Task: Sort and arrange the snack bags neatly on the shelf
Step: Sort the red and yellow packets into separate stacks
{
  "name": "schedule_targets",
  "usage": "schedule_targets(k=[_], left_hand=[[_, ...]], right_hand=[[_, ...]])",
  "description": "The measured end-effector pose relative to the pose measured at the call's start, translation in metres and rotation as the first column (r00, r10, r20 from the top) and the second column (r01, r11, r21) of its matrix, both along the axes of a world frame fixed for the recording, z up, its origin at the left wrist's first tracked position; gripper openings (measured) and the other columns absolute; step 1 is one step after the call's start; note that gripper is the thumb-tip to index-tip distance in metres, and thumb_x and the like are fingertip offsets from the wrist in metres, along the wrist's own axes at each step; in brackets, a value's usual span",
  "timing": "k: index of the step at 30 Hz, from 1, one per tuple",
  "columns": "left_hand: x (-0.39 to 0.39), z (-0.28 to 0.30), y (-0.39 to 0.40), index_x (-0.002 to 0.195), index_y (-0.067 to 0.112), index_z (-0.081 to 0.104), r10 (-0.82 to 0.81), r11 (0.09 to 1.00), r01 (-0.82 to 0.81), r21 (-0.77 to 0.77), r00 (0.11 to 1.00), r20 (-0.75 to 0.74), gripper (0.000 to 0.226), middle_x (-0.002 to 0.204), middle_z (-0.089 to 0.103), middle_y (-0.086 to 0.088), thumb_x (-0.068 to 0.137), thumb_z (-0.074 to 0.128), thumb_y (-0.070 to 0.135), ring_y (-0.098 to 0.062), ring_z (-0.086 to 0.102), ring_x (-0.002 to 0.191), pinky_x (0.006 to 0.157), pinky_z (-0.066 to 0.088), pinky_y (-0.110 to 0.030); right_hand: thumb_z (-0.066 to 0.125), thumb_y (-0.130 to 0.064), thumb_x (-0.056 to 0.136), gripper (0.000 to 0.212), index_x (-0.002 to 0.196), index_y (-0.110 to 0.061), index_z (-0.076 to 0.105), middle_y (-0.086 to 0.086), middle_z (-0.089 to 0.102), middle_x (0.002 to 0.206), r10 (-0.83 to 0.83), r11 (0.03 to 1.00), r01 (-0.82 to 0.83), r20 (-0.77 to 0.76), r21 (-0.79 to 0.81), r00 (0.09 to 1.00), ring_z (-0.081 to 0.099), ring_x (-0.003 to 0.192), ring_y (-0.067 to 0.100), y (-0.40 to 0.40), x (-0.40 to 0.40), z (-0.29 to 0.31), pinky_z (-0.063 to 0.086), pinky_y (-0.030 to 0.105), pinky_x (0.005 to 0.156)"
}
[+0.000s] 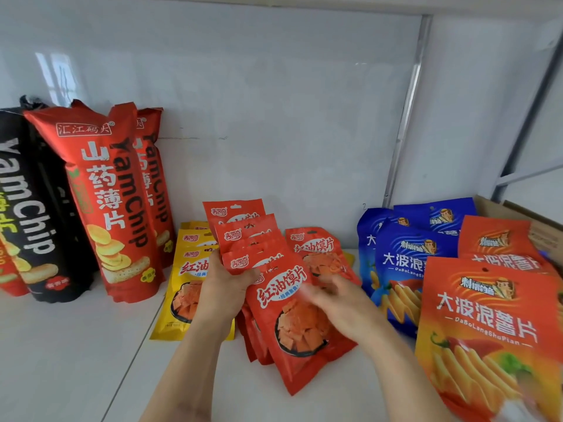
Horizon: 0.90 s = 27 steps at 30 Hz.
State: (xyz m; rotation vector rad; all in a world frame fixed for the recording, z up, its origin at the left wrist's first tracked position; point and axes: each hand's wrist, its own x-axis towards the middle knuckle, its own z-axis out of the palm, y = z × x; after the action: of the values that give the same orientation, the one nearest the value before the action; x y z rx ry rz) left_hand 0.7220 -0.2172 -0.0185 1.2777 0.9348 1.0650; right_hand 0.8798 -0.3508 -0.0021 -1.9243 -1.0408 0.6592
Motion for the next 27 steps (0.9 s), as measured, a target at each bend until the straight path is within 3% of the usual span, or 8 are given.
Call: schedule_targets(k=[4,8,11,14,19,27], left_hand=[[-0.003,0.001,0.002,0.126,0.033,0.051,-0.003,1.0,0.004,-0.014,1.0,0.013,0.06,0.107,0.075,0.004,0.08,0.085,0.016,-0.021,0.077,0.087,0.079,0.063,-0.05],[-0.004,0.004,0.002,0.123,0.034,0.051,-0.008,1.0,0.008,-0.015,1.0,0.001,0.056,0.105,0.075,0.004,0.082,0.084,0.015,-0.02,0.077,0.084,0.077,0.063,-0.048],[-0.004,0.005,0.002,0.125,0.034,0.049,-0.01,1.0,0.01,-0.015,1.0,-0.021,0.057,0.105,0.074,0.004,0.082,0.083,0.018,-0.02,0.077,0.084,0.077,0.063,-0.049],[-0.003,0.005,0.003,0.126,0.032,0.049,-0.01,1.0,0.01,-0.016,1.0,-0.021,0.057,0.105,0.074,0.005,0.083,0.082,0.017,-0.02,0.076,0.085,0.077,0.063,-0.047],[-0.005,0.006,0.004,0.127,0.035,0.048,0.008,1.0,-0.009,-0.004,0.999,-0.05,0.058,0.107,0.073,0.005,0.083,0.082,0.02,-0.02,0.076,0.086,0.077,0.063,-0.048],[-0.006,0.006,0.004,0.123,0.038,0.045,0.025,1.0,-0.024,0.016,0.995,-0.1,0.055,0.105,0.069,0.009,0.085,0.08,0.023,-0.019,0.073,0.087,0.073,0.062,-0.043]], right_hand=[[0.052,-0.055,0.095,0.055,0.13,-0.012,0.056,0.006,0.061,0.129,-0.254,0.967,0.247,0.158,0.06,0.954,0.056,0.119,0.027,0.03,0.031,0.014,0.043,0.034,0.095],[0.04,-0.065,0.092,0.068,0.133,-0.013,0.051,0.015,0.054,0.134,-0.294,0.923,0.365,0.387,-0.124,0.874,0.052,0.121,0.037,0.063,0.049,0.004,0.045,0.044,0.098],[0.043,-0.076,0.075,0.08,0.127,-0.017,0.058,0.011,0.06,0.127,-0.294,0.894,0.402,0.421,-0.195,0.858,0.056,0.115,0.036,0.076,0.051,-0.009,0.046,0.042,0.093],[0.05,-0.081,0.07,0.091,0.135,-0.016,0.05,0.012,0.055,0.134,-0.301,0.881,0.427,0.451,-0.206,0.84,0.051,0.121,0.036,0.078,0.049,-0.019,0.042,0.044,0.096],[0.075,-0.059,0.075,0.085,0.135,-0.011,0.038,0.015,0.054,0.131,-0.398,0.897,0.439,0.34,-0.05,0.852,0.052,0.121,0.037,0.072,0.054,-0.016,0.046,0.045,0.095],[0.081,-0.032,0.077,0.072,0.132,-0.009,0.04,0.017,0.056,0.123,-0.44,0.897,0.438,0.16,0.049,0.883,0.058,0.109,0.036,0.066,0.066,-0.013,0.048,0.041,0.088]])
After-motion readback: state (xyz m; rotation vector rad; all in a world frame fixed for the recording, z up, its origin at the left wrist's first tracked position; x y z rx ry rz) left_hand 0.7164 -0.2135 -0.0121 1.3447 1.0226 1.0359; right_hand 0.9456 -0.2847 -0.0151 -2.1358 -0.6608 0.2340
